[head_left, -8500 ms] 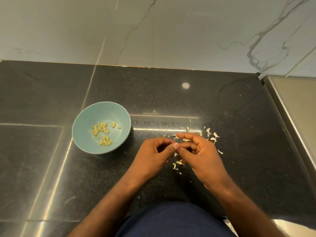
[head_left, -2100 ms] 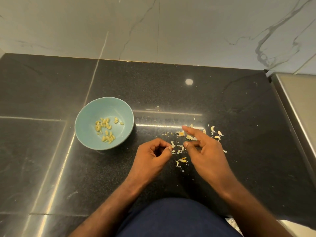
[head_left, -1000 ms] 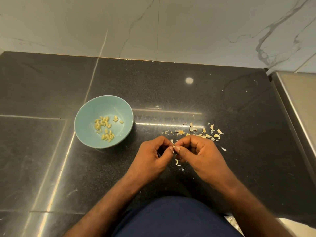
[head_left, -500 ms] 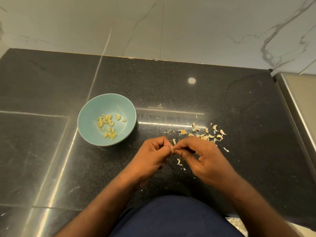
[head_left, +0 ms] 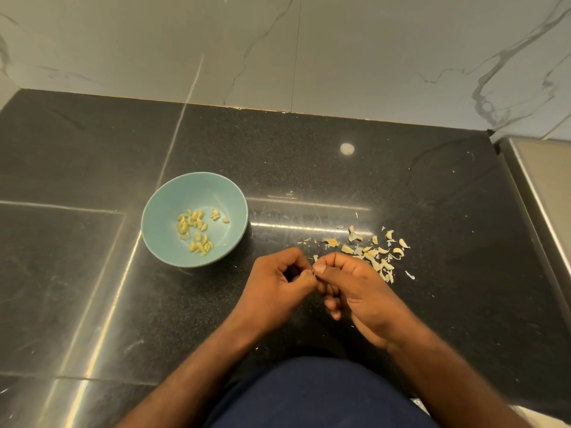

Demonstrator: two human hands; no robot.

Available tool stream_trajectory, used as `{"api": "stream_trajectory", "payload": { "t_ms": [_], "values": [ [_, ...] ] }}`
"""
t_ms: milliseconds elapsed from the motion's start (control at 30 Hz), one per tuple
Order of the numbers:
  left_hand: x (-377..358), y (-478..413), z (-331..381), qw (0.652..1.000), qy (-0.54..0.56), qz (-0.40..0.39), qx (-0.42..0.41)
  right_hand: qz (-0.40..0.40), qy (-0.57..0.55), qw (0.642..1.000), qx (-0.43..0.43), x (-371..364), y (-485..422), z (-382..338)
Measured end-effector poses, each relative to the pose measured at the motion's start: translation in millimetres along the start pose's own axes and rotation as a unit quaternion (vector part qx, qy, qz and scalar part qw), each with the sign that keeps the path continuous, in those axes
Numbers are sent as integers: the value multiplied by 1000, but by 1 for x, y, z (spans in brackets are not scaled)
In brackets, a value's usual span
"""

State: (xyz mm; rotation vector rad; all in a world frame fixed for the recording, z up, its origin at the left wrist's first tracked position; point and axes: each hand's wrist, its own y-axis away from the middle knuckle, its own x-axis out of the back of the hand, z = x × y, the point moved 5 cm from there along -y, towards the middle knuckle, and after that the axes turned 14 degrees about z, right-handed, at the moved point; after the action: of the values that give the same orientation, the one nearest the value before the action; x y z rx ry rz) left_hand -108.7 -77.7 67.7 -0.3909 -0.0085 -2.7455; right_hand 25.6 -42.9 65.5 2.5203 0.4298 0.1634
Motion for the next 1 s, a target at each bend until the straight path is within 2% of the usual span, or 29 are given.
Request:
{"api": "stream_trajectory", "payload": {
  "t_ms": [67, 133, 167, 200, 233, 300, 333, 367, 400, 467, 567, 633, 700, 767, 833, 1000],
  "values": [
    [0, 0, 4, 994, -72, 1, -78, -9, -3, 1000, -14, -1, -2, 2],
    [-1, -2, 9, 950, -226, 6, -213, -23, -40, 997, -64, -3, -3, 7],
    [-2, -2, 8, 928, -273, -1, -253, -31, -62, 993, -93, -5, -3, 10],
    [-3, -3, 6, 919, -287, -10, -269, -38, -77, 989, -116, -6, -2, 12],
    [-2, -3, 4, 926, -274, -16, -258, -43, -81, 988, -127, -6, -2, 14],
    [1, -5, 1, 977, -158, -20, -142, -37, -31, 996, -77, -4, -2, 13],
    [1, -5, -2, 995, -74, -23, -56, -24, 19, 999, -13, -3, -2, 10],
    [0, -6, -4, 999, -1, -33, 28, -6, 71, 995, 67, -2, -1, 5],
    [-2, -5, -6, 992, 62, -44, 103, 5, 116, 982, 151, -1, 1, -1],
    [-7, 1, -10, 954, 171, -76, 233, 5, 167, 946, 277, -3, 7, -9],
    [-15, 10, -11, 882, 292, -100, 356, 15, 161, 932, 325, 1, 9, -10],
    [-16, 10, -9, 866, 324, -87, 371, 31, 67, 962, 264, 3, 6, -10],
    [-10, 7, -10, 907, 267, -59, 320, 35, -110, 985, 132, 8, 0, -7],
    [-1, 3, -16, 956, 155, -17, 249, 22, -220, 974, 41, 11, -3, -7],
    [4, 1, -24, 980, 71, 12, 186, 13, -269, 963, 2, 13, -6, -6],
    [3, -4, -42, 994, -18, 47, 100, 19, -304, 952, -22, 6, -10, -6]
  ]
}}
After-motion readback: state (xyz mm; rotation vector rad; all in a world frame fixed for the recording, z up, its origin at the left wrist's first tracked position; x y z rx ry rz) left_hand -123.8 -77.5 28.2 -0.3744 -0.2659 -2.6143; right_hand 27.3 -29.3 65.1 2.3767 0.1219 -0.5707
